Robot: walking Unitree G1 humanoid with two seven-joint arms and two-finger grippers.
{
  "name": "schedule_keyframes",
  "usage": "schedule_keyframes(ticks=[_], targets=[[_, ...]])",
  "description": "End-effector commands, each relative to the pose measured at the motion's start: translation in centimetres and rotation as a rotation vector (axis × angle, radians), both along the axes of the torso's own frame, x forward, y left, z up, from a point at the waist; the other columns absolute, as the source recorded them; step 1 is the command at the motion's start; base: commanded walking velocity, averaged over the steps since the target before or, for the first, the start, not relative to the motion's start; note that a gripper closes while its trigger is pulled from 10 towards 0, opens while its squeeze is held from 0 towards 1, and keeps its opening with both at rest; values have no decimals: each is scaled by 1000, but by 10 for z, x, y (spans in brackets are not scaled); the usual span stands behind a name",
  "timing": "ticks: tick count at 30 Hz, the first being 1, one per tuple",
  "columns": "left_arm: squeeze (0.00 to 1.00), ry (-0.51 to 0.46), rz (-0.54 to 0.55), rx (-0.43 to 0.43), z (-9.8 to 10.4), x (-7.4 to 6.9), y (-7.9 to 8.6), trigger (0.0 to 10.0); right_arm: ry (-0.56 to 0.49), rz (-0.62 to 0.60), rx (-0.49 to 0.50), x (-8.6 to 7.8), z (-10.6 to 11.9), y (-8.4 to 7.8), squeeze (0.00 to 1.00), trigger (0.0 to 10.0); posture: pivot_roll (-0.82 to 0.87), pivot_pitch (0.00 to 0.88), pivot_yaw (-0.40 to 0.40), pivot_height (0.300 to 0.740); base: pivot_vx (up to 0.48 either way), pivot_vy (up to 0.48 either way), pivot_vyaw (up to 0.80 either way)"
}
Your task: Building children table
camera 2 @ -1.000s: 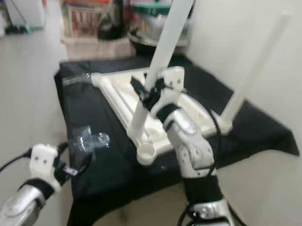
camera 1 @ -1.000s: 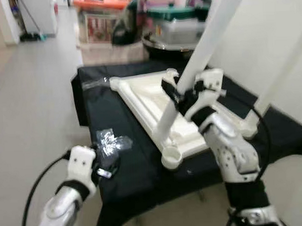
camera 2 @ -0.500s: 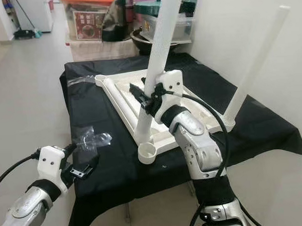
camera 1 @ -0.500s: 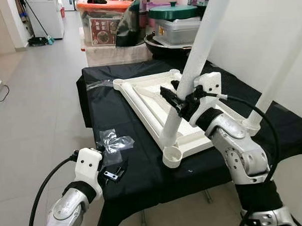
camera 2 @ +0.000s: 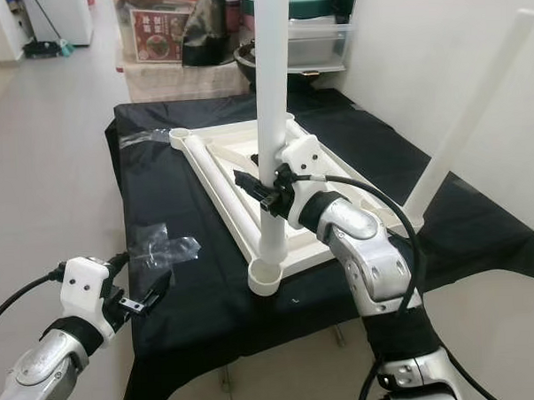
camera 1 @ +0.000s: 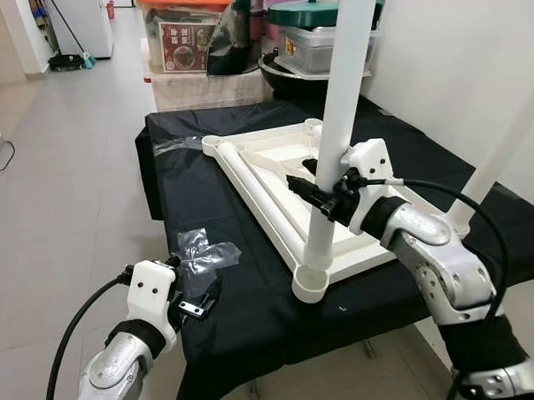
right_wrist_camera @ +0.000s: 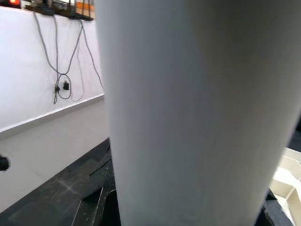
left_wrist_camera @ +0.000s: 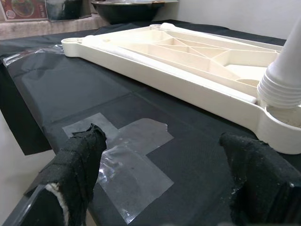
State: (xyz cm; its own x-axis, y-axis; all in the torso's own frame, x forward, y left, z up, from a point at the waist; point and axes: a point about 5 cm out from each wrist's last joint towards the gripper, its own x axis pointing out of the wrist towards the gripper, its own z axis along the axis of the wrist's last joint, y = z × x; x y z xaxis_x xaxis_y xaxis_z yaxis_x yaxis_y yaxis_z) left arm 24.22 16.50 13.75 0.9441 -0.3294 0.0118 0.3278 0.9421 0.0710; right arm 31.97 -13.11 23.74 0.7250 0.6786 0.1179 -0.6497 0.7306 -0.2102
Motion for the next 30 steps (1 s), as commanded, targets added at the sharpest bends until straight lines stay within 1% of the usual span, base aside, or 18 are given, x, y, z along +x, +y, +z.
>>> schedule_keyframes(ticks=[1, 3, 5, 11, 17, 20, 22, 25, 26, 27, 28, 30], targets=[[0, 9, -5, 4, -2, -2, 0, 10000, 21, 24, -18, -4, -6, 2, 0, 10000, 129, 0, -138, 740, 0, 0, 0], [0, 9, -5, 5, -2, -2, 1, 10000, 22, 35, -23, -6, -7, 3, 0, 10000, 128, 0, -134, 740, 0, 0, 0], [0, 9, -6, 8, -1, -2, 2, 10000, 26, 60, -37, -12, -10, 4, 0, 10000, 125, 0, -132, 740, 0, 0, 0], [0, 7, -3, 9, -1, -2, 3, 10000, 35, 77, -47, -15, -15, 4, 0, 10000, 124, 0, -134, 740, 0, 0, 0], [0, 6, 0, 8, -1, -2, 3, 10000, 54, 91, -40, -19, -19, 8, 0, 10000, 129, 0, -137, 740, 0, 0, 0], [0, 5, 2, 6, 0, -2, 3, 10000, 66, 95, -22, -21, -22, 11, 0, 10000, 129, 0, -137, 740, 0, 0, 0], [0, 4, 1, 3, 0, -2, 3, 10000, 87, 87, 5, -22, -25, 14, 0, 9804, 130, 0, -138, 740, 0, 0, 0], [0, 4, 1, 3, 0, -2, 3, 10000, 87, 87, 5, -22, -25, 14, 0, 9804, 130, 0, -138, 740, 0, 0, 0], [0, 4, 1, 0, 0, -2, 3, 10000, 113, 71, 31, -22, -30, 14, 0, 9255, 129, 0, -140, 740, 0, 0, 0], [0, 4, 1, 0, 0, -2, 3, 10000, 113, 71, 31, -22, -30, 14, 0, 9255, 129, 0, -140, 740, 0, 0, 0], [0, 4, 1, -2, 0, -2, 3, 10000, 150, 45, 66, -20, -36, 14, 0, 9020, 131, 0, -143, 740, 0, 0, 0], [0, 4, 2, -3, 0, -2, 3, 10000, 165, 35, 81, -19, -38, 14, 0, 9020, 131, 0, -143, 740, 0, 0, 0]])
